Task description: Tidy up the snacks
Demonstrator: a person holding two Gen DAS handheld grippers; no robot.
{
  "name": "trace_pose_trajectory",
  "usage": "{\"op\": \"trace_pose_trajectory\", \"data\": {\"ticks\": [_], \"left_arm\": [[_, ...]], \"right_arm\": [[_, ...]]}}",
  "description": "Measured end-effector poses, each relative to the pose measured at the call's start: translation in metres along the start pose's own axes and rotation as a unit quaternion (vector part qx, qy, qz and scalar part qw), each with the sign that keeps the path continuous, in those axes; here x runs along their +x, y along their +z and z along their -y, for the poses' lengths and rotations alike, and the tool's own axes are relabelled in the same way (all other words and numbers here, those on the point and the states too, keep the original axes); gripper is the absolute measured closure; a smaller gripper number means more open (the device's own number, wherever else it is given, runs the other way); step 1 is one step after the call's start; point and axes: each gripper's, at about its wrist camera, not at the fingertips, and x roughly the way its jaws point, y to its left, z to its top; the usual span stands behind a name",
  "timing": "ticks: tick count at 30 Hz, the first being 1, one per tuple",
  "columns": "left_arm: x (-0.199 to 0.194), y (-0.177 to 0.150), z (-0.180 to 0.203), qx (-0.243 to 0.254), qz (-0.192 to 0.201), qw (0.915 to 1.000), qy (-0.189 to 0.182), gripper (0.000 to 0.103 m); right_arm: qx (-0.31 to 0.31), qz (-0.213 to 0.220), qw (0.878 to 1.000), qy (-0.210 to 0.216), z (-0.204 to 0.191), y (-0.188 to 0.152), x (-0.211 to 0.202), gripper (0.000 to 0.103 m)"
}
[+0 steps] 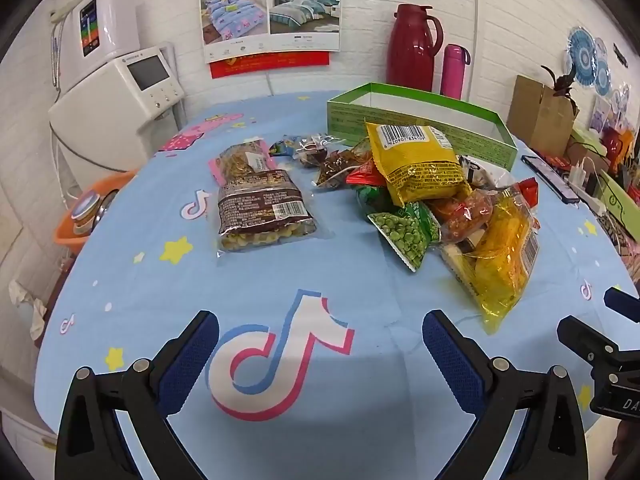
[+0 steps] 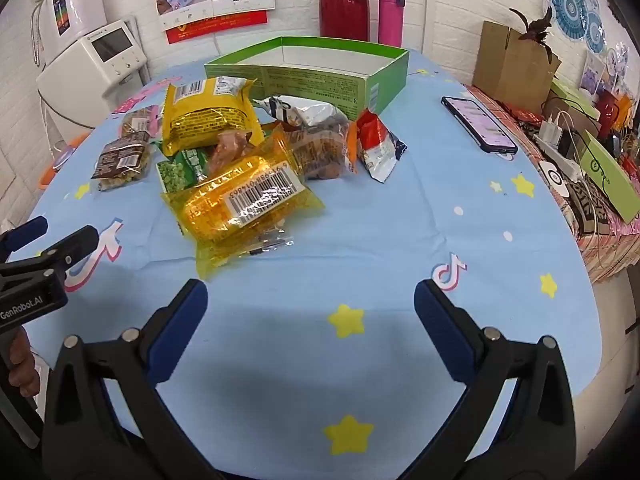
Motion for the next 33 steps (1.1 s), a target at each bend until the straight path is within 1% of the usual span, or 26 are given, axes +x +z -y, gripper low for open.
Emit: {"op": "trace_pose_trajectory", "data": {"ticks": [20, 33], "left_arm": [[0.006, 0.002, 0.001, -0.001, -0.008, 1.0, -0.003, 0.0], [0.011, 0.003, 0.002, 0.001, -0.013, 0.9999, -0.003, 0.0]], "right_arm": [[0.003, -0.009, 1.0, -0.002, 0.002, 0.002, 0.01, 0.0], [0.009, -0.013, 1.0, 0.005, 0.005, 0.004, 0.014, 0.0]]}}
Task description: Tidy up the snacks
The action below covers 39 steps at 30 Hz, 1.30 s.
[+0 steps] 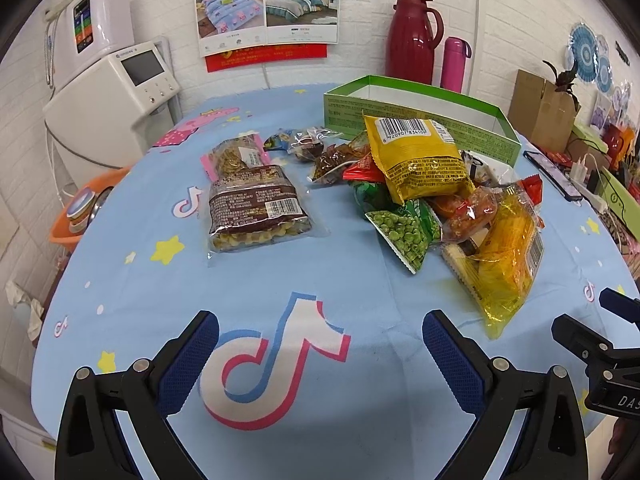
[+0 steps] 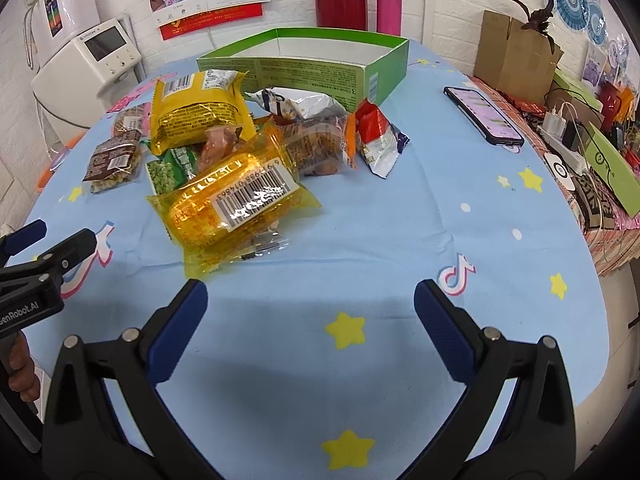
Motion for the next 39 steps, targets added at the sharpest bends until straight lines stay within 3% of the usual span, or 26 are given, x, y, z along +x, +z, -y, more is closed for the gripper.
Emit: {"op": "trace_pose_trajectory", "data": {"ticks": [39], "left_arm": [[0.009, 0.005, 0.01, 0.009, -0.011, 0.9999, 0.003, 0.0]], "right_arm": [[0.007, -0.014, 1.0, 0.007, 0.008, 0.001, 0.018, 0.0]]}}
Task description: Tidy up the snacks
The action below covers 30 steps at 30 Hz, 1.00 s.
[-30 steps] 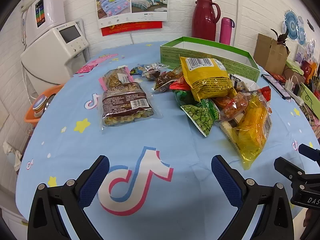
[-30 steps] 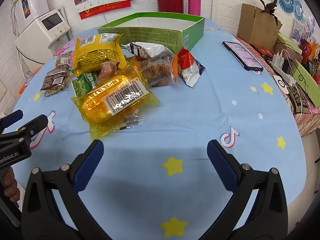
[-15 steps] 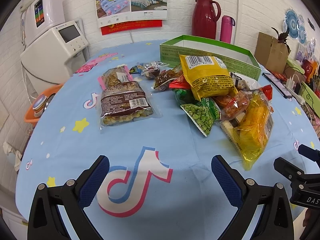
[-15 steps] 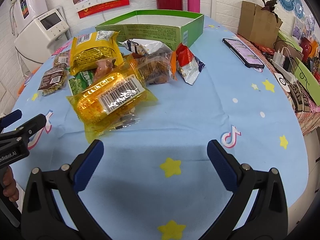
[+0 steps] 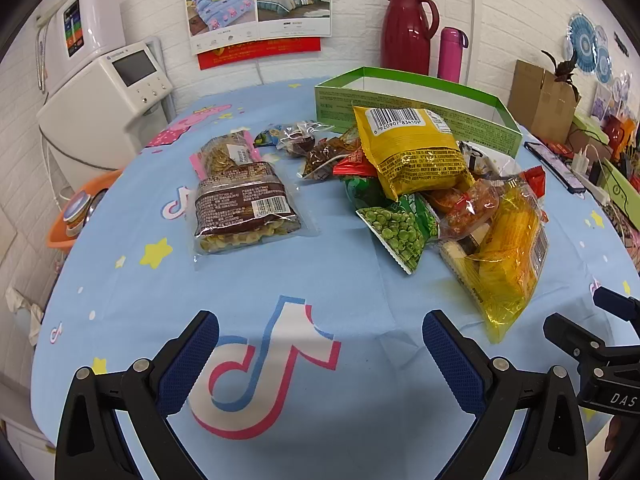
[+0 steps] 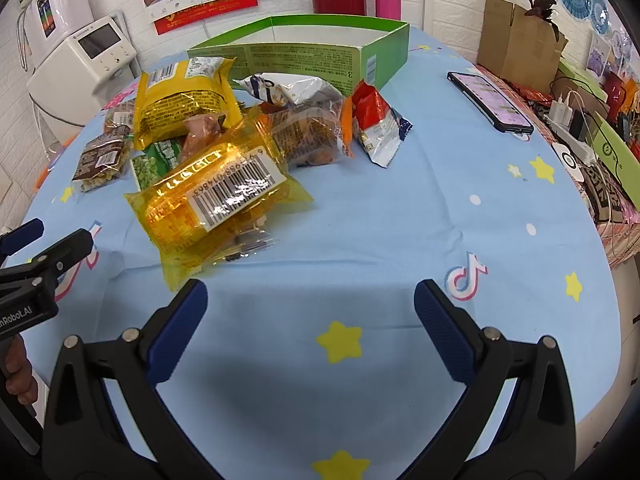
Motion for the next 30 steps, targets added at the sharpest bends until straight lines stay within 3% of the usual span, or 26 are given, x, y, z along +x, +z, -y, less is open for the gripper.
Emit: {"op": "trace_pose_trajectory", "data": {"ticks": [11, 16, 18, 21, 26, 28, 30], "left_arm": [[0.001, 0.0, 0.002, 0.004, -0.004, 0.9999, -0.01, 0.0], [-0.005, 0.004, 0.0, 0.002, 0.01, 0.9983, -0.057, 0.0], [0.001, 0.005, 0.0, 0.006, -0.013, 0.9967, -0.08, 0.0], [0.008, 0.007, -0.002, -0.013, -0.042, 0.9894, -0.139, 0.0], [-0.001, 0.015, 0.014, -0.017, -0.03, 0.972, -0.232, 0.002], [-0.001, 0.017, 0.024, -0.008, -0.032, 0.9675, -0.251, 0.007], [0.004, 0.018, 0.033, -0.012, -0.042, 0.9646, -0.26, 0.021]], "right_arm": [[-0.001, 0.004, 1.0, 0.007, -0.001, 0.0, 0.0, 0.0], [0.001, 0.064, 0.994, 0.09, 0.008, 0.005, -0.012, 0.0], [0.009, 0.1, 0.988, 0.116, 0.017, 0.007, -0.016, 0.0], [-0.026, 0.078, 0.986, 0.143, 0.022, 0.017, -0.01, 0.0], [-0.048, 0.036, 0.971, 0.233, 0.035, 0.044, 0.012, 0.0], [-0.061, 0.012, 0.964, 0.26, 0.034, 0.057, 0.022, 0.0], [-0.083, -0.007, 0.96, 0.269, 0.029, 0.068, 0.033, 0.004]]}}
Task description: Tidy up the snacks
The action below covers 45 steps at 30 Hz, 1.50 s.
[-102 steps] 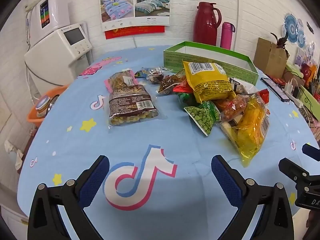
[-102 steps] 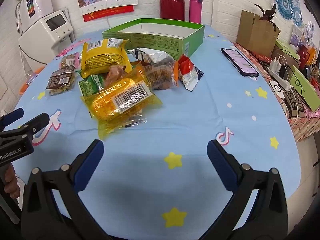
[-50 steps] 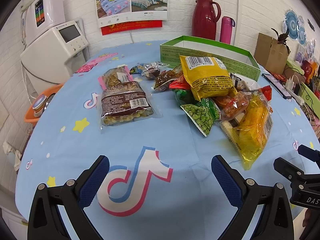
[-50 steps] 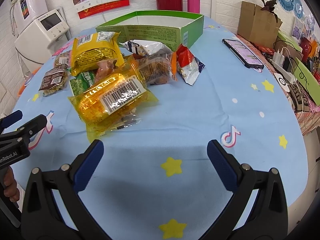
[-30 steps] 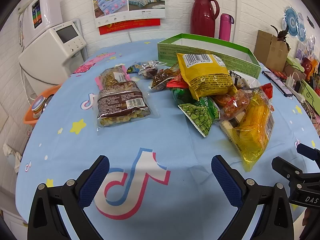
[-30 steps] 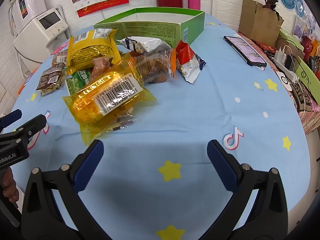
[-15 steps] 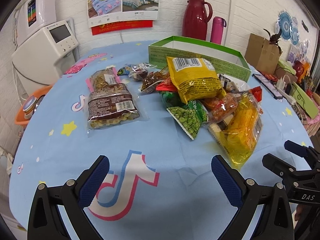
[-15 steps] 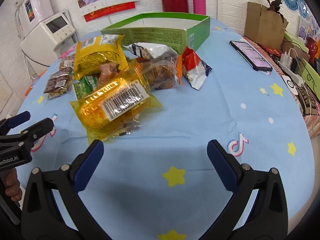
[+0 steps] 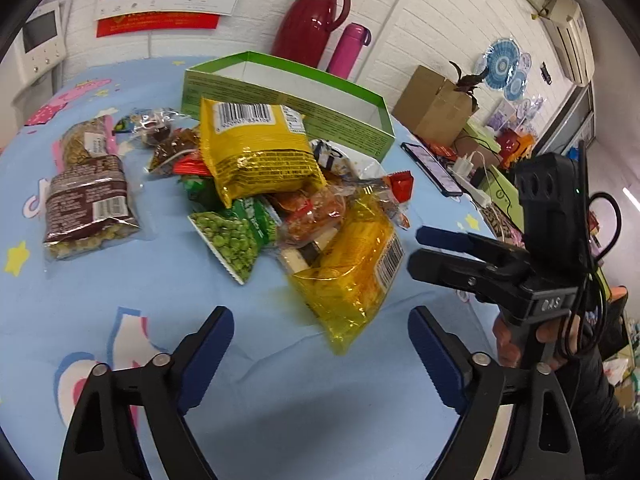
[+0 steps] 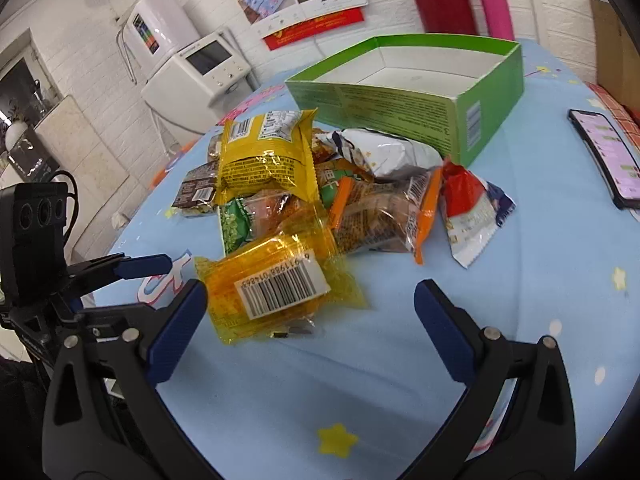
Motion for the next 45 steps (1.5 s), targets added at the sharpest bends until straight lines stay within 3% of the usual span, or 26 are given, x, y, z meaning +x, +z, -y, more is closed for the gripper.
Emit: {"op": "trace_pose_trajectory", "data": {"ticks": [4, 8, 10, 13, 15, 17, 25, 32, 37, 45], "left_arm": [[0.021, 0.004, -0.001, -0.036, -0.016, 0.9992, -0.007, 0.023], [0.04, 0.008, -0.008, -0.058, -0.03, 0.9978, -0.016, 0.051], [0.052, 0.009, -0.011, -0.061, -0.04, 0.9971, -0.022, 0.064], [0.056, 0.013, -0.007, -0.056, -0.038, 0.9973, -0.026, 0.067], [0.05, 0.016, -0.001, -0.045, -0.03, 0.9982, -0.024, 0.075], [0.039, 0.019, 0.005, -0.029, -0.019, 0.9991, -0.023, 0.077], [-0.001, 0.035, 0.023, 0.016, 0.029, 0.9989, -0.035, 0.079], [-0.027, 0.094, 0.031, 0.057, 0.074, 0.9947, -0.043, 0.079], [-0.011, 0.145, 0.032, 0.069, 0.079, 0.9937, -0.039, 0.079], [0.056, 0.194, 0.023, 0.069, 0.03, 0.9967, -0.031, 0.079]], "right_arm": [[-0.013, -0.034, 0.999, 0.035, 0.006, 0.013, 0.021, 0.01], [0.009, -0.049, 0.996, 0.078, 0.011, 0.01, 0.028, 0.033], [0.01, -0.043, 0.996, 0.082, 0.008, 0.004, 0.022, 0.046], [0.017, -0.027, 0.997, 0.064, 0.005, -0.005, 0.012, 0.058], [0.018, -0.014, 0.998, 0.05, 0.0, -0.009, 0.002, 0.07], [0.02, -0.001, 0.999, 0.046, -0.006, -0.011, -0.008, 0.074], [-0.023, 0.057, 0.998, 0.022, -0.042, 0.0, -0.049, 0.078], [-0.056, 0.11, 0.992, -0.002, -0.052, 0.047, -0.068, 0.078], [-0.036, 0.131, 0.99, -0.031, -0.031, 0.085, -0.062, 0.078], [0.034, 0.13, 0.99, -0.046, 0.034, 0.116, -0.03, 0.078]]}}
